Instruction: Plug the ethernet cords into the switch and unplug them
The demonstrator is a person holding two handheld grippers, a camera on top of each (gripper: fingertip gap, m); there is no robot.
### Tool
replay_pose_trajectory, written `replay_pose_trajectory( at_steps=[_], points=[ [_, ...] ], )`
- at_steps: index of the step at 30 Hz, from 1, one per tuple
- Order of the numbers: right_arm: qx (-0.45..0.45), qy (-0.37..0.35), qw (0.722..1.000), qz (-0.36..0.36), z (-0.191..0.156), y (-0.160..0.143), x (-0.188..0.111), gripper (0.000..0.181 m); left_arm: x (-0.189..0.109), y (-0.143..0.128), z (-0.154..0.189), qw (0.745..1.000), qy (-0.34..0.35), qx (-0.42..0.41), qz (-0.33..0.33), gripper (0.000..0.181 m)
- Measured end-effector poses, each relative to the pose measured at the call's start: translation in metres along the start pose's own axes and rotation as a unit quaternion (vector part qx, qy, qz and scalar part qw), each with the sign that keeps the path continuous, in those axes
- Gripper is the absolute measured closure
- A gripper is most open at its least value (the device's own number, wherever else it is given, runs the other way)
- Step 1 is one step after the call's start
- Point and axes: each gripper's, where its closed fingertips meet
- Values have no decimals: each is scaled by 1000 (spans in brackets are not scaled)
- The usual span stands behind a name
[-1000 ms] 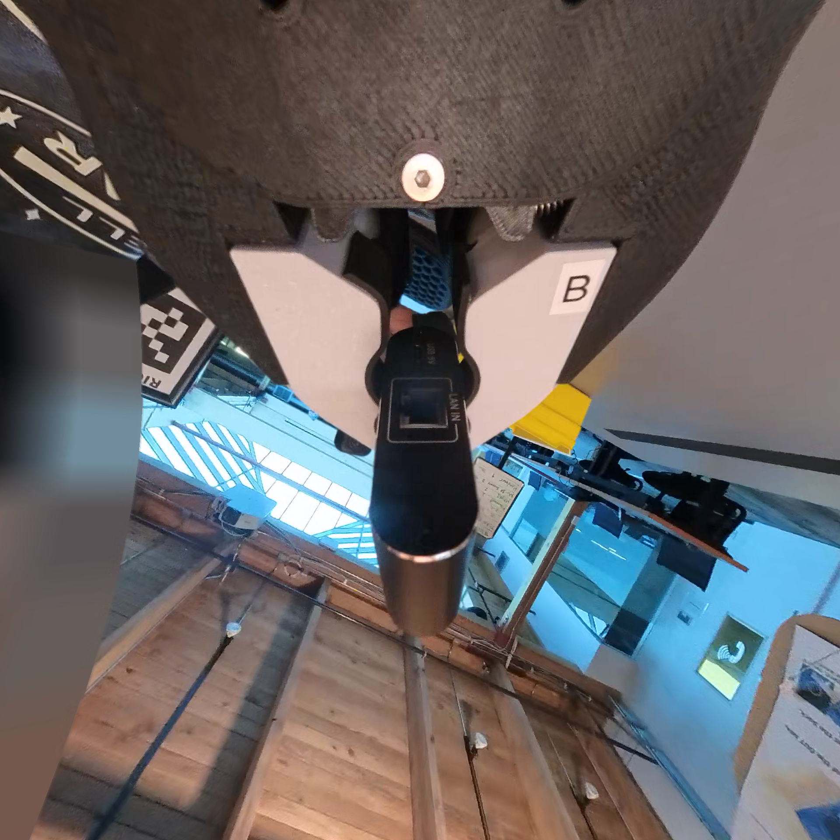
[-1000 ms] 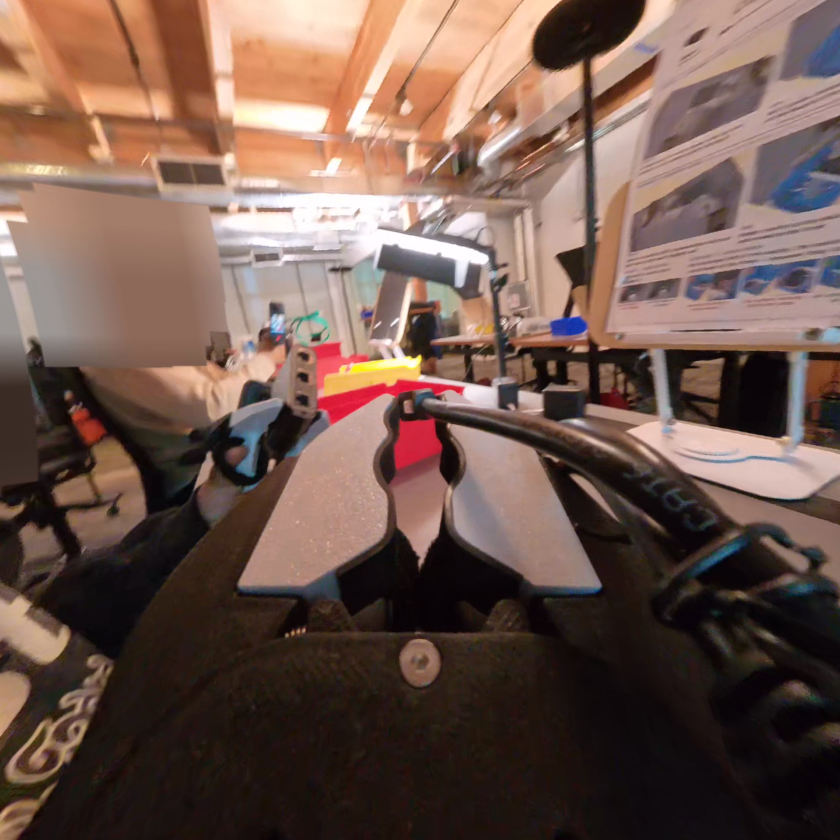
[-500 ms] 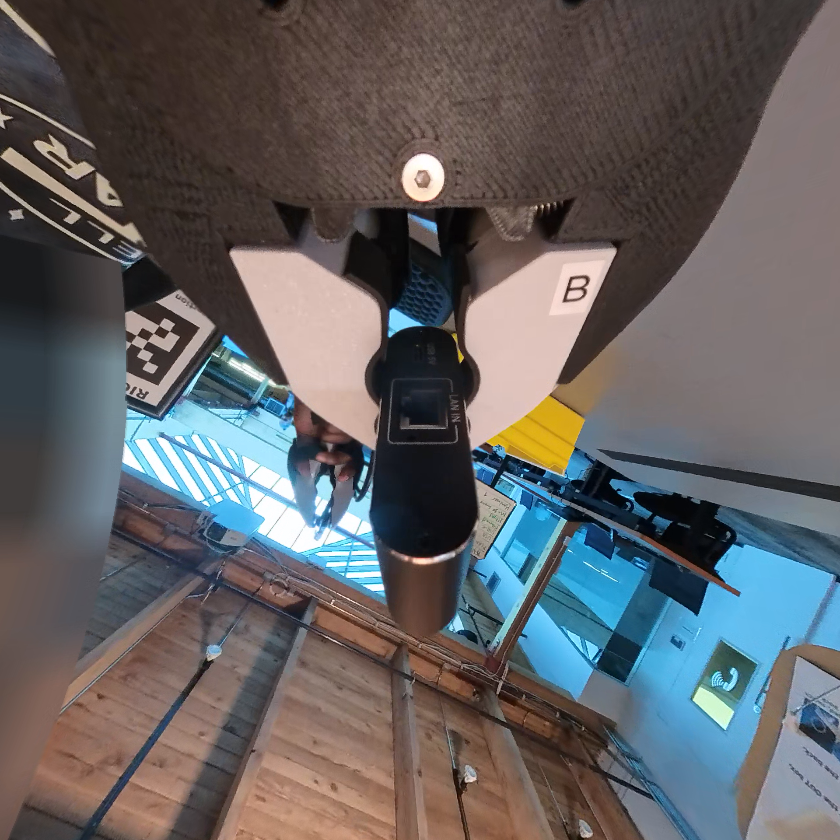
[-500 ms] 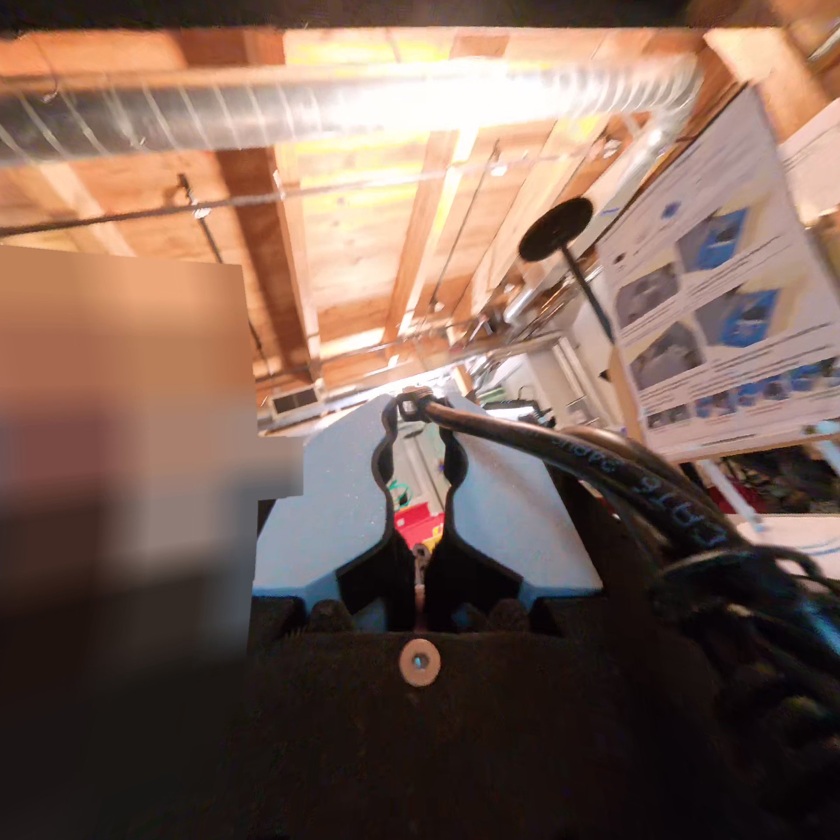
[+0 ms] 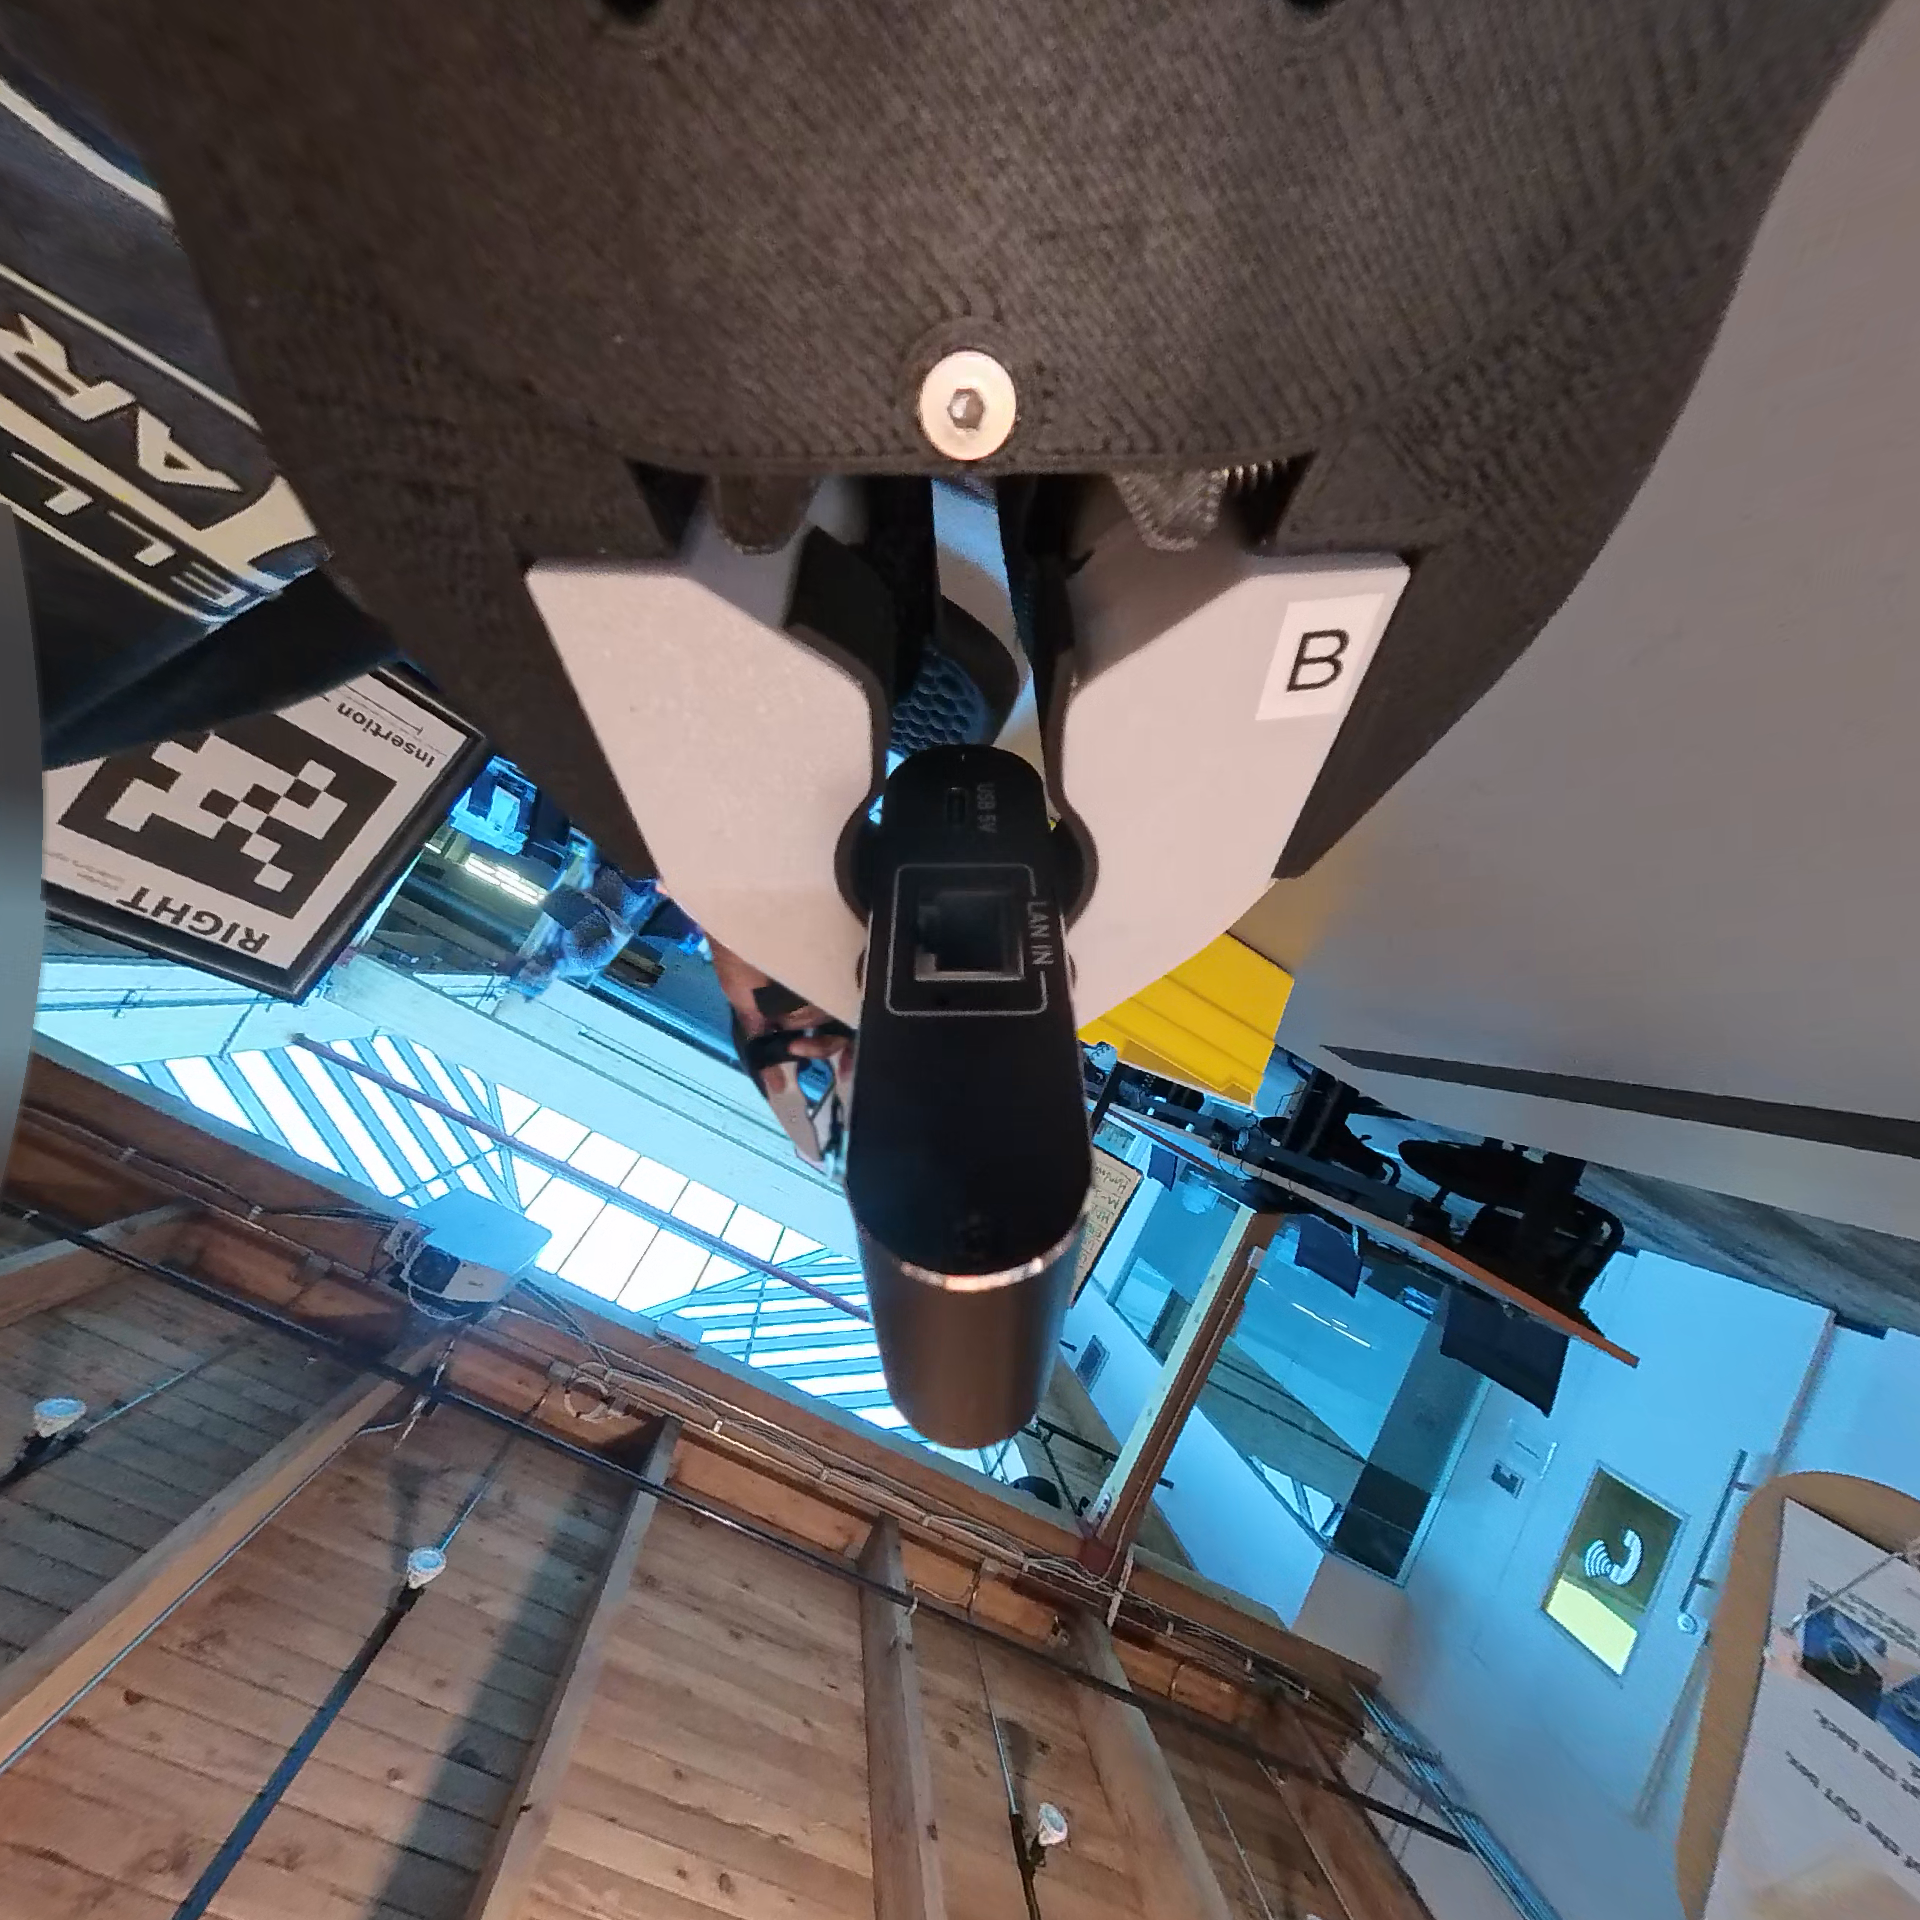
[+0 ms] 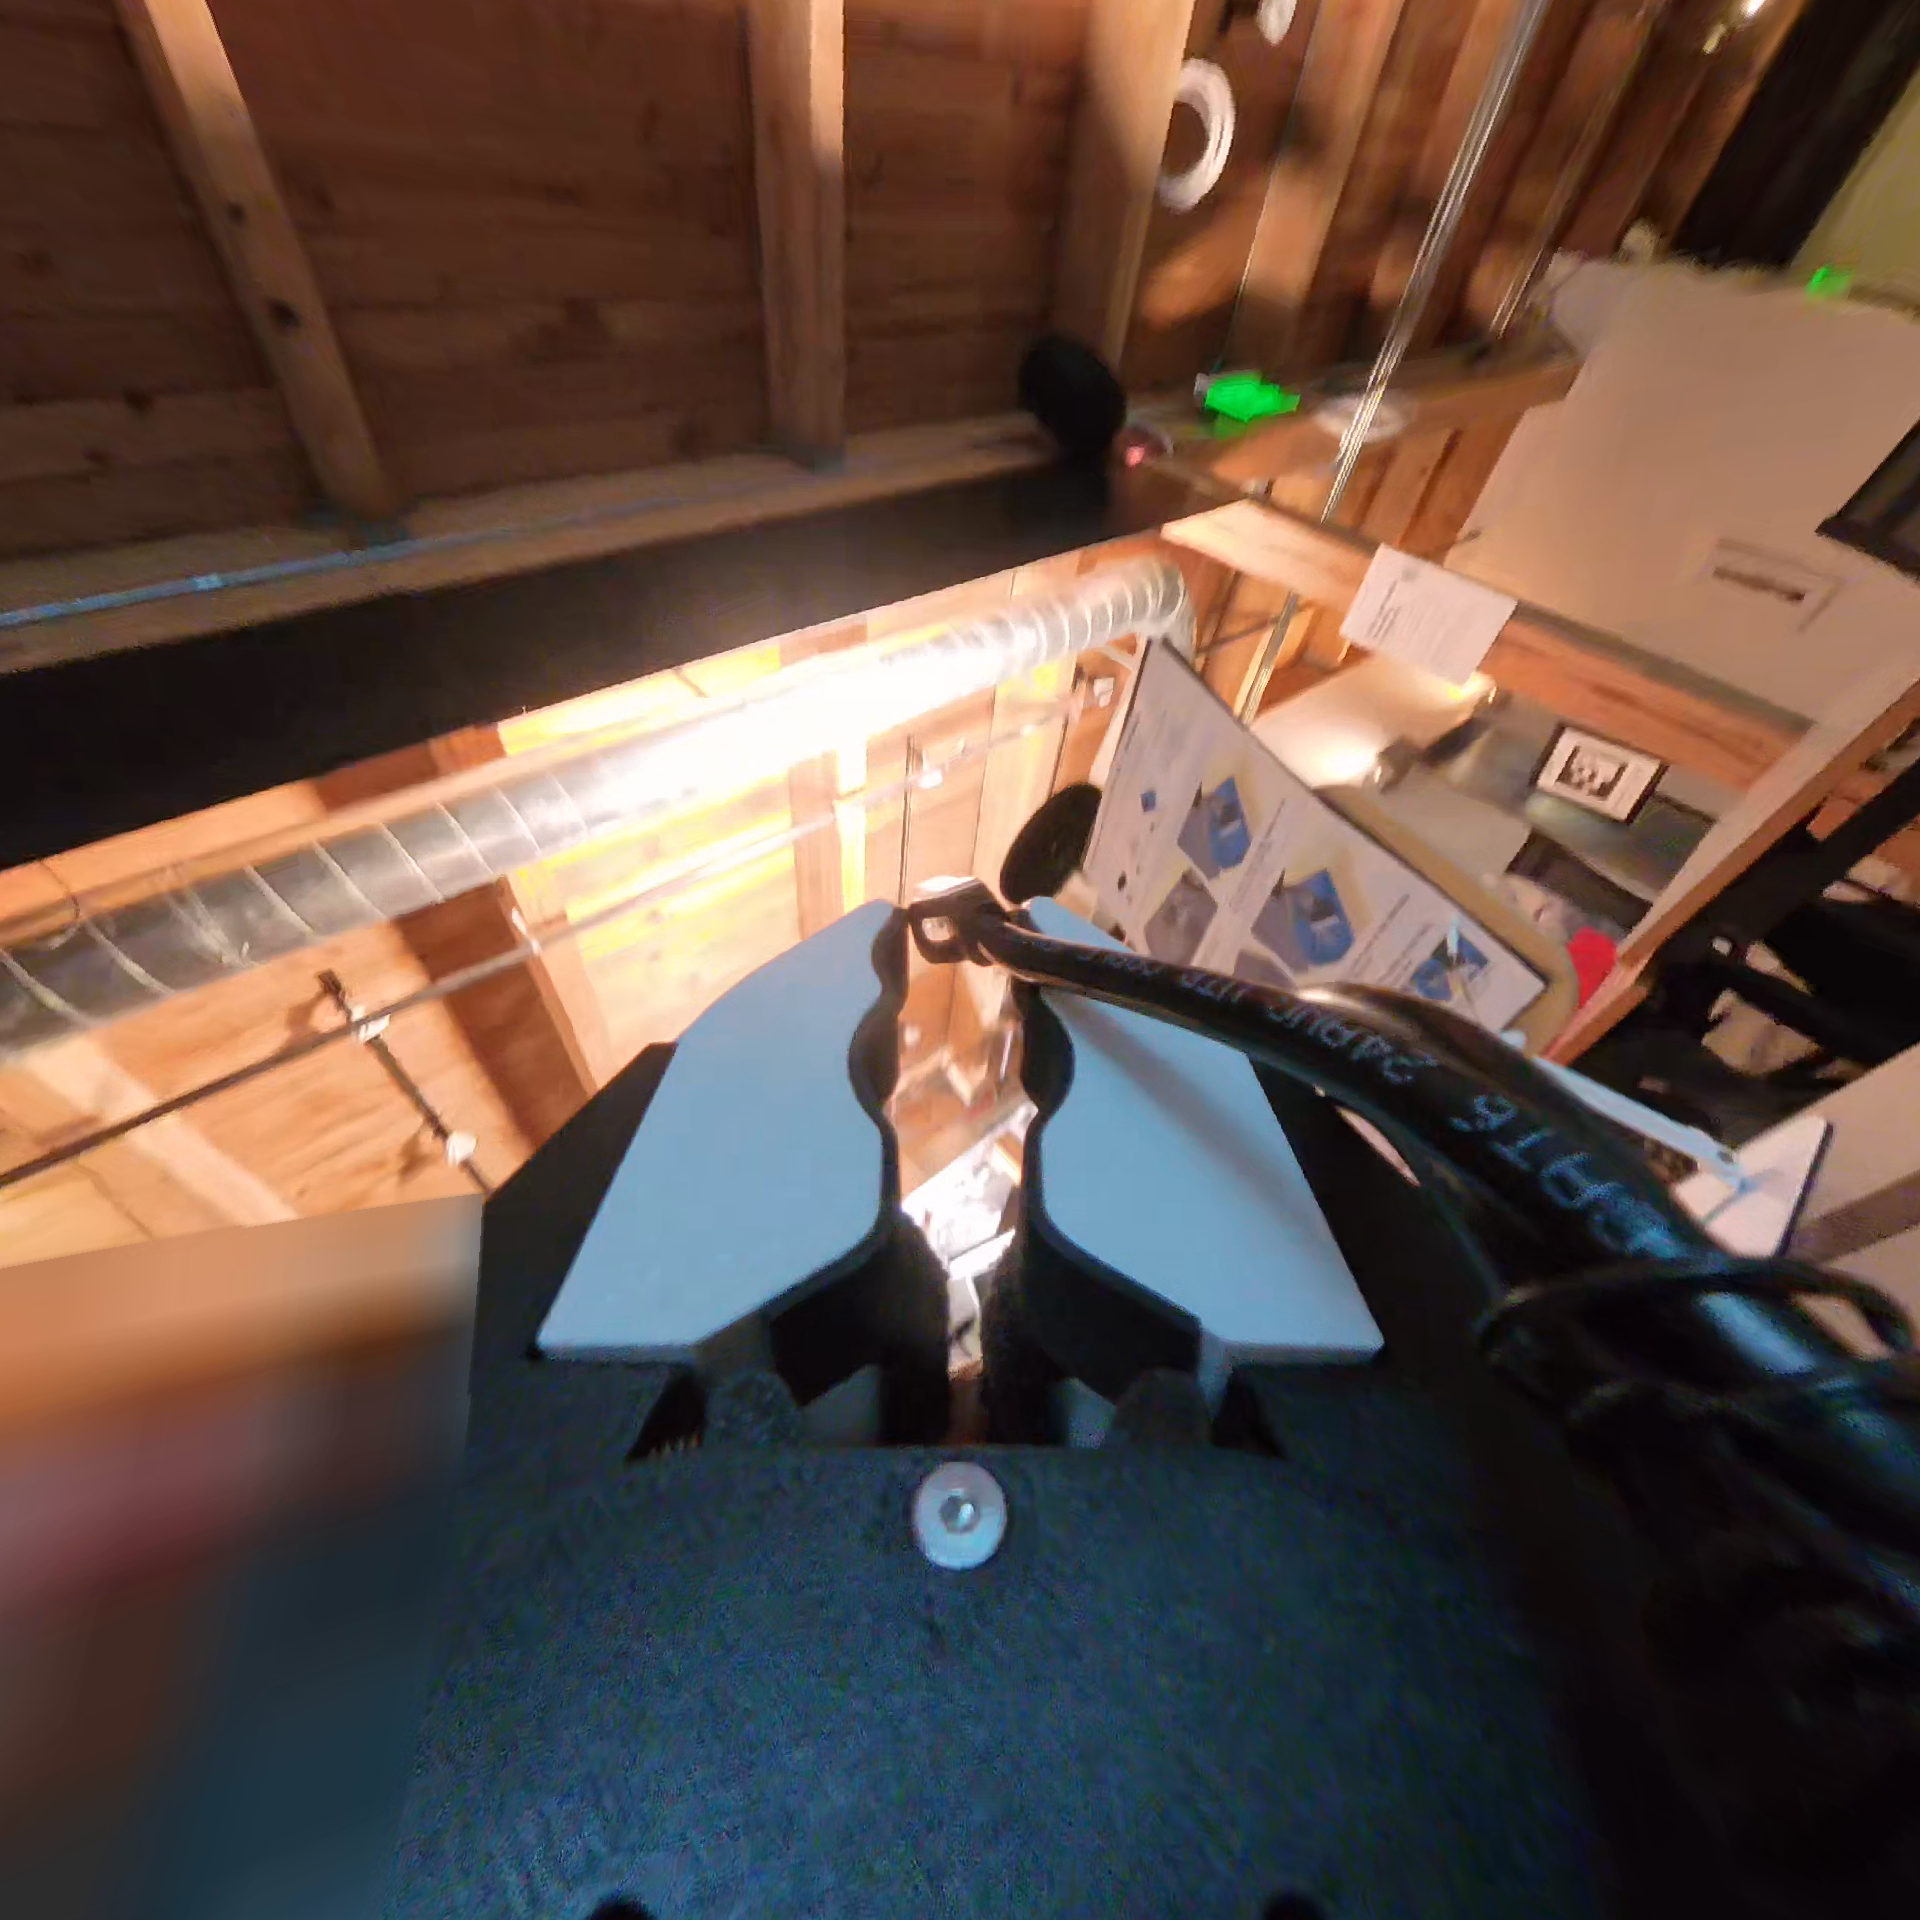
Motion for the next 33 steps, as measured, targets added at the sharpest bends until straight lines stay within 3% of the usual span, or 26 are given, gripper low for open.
replay_pose_trajectory(
  at_steps=[3, 5, 13, 15, 18, 21, 24, 28, 31, 33],
  points=[
    [-4, 10, 998, -69, 13, -8, 4, 161, 1, -3, 0, 1000, -1, 0, -7, 155],
    [-44, -25, 994, -101, 35, -5, 0, 161, 1, -3, 1, 1000, 0, 3, -8, 155],
    [-83, -165, 981, -67, 100, 28, -26, 165, 1, -4, 0, 1000, 1, 3, -10, 155],
    [-57, -191, 979, -48, 107, 32, -29, 155, 1, -4, 0, 1000, 2, 4, -11, 155],
    [14, -239, 971, -24, 118, 35, -32, 114, 1, -4, 0, 1000, 3, 3, -11, 155],
    [87, -188, 978, -17, 98, 30, -22, 73, 1, -5, -1, 1000, 6, 4, -13, 156],
    [48, -178, 981, -63, 80, 19, -15, 67, 1, -6, 0, 1000, 4, 6, -14, 155],
    [-88, -156, 968, -176, 49, -9, -6, 86, 1, -6, -1, 1000, 6, 5, -15, 155],
    [-212, -78, 957, -183, 5, -25, 8, 99, 1, -7, -1, 1000, 6, 6, -18, 155],
    [-297, -13, 929, -220, -21, -53, 11, 109, 1, -8, -1, 1000, 6, 3, -20, 155]
  ],
)
Point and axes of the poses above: each gripper's, where its closed fingertips meet, x out along the fingers, y out of its top, z = x × y across the jaws, and after that the axes turned 7 degrees about z, right-handed
